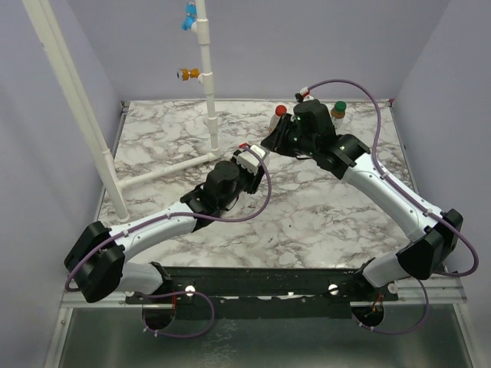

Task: Screw on the bottle caps
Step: Screw the bottle cap onto the plastic bottle.

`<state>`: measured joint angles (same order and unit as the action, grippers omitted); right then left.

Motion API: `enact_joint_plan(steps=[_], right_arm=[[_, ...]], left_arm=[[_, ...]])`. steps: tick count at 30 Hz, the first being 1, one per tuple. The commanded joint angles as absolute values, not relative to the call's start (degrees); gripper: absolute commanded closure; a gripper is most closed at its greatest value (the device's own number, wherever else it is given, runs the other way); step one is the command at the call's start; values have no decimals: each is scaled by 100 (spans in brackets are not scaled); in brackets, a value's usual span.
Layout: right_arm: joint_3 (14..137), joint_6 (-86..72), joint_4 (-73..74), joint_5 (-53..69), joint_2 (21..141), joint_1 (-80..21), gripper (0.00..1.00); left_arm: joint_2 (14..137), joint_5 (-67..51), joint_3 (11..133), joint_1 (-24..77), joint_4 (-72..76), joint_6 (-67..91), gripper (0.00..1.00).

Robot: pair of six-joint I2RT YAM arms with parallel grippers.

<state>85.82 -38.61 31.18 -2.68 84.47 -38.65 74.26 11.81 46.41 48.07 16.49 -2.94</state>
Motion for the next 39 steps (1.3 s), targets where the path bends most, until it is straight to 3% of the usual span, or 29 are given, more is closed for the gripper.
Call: enact_joint_plan(steps=[1,8,19,34,39], right_arm=[[8645,-4317,4523,-487,8786,-4227,99],[8653,-4674,4362,-608,8751,-4228,93],[9175,-4647,4476,-799,8631,-4227,74],[9165,-4149,4192,-1028,7895,-4225,22],[8508,-3007,3232,-317,7212,-4214,16]], left_arm=[[7408,1719,5133,4819,2707,-391,100],[7471,1739,5042,4823,2707,-413,100],[7346,1731,4684,4817,2515,-243,100],[7203,1316,4406,4808,2353,-26,100],[6926,180,4239,4730,2285,86,100]])
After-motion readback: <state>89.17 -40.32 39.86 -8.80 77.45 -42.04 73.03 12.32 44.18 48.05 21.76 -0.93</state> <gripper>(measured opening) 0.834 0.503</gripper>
